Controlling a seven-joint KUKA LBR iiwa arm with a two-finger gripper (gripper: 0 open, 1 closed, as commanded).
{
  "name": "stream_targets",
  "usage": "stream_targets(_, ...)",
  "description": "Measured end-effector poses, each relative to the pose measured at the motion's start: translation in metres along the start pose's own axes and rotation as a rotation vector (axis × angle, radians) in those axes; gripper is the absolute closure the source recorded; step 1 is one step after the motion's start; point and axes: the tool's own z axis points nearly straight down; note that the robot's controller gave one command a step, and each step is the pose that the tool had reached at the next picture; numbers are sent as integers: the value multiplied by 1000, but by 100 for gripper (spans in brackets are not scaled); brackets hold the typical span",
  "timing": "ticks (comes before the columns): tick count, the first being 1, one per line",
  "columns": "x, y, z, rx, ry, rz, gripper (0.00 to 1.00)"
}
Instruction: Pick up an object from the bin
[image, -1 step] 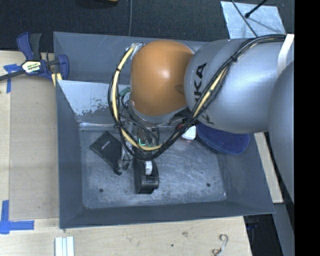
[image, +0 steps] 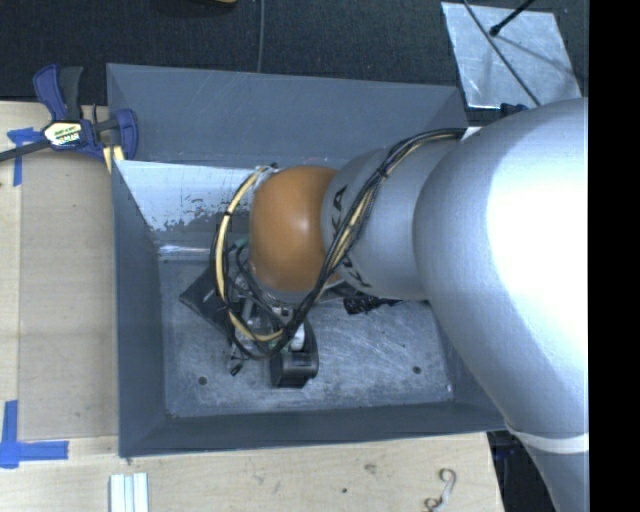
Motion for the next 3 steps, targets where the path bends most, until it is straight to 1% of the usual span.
stream_targets(1,-3,1,-6,-4,-10,1,100)
stream_targets(2,-9,-2,-5,-4,-11,-171,100)
stream_targets(3,-29,7,-156,-6,-17,-171,100)
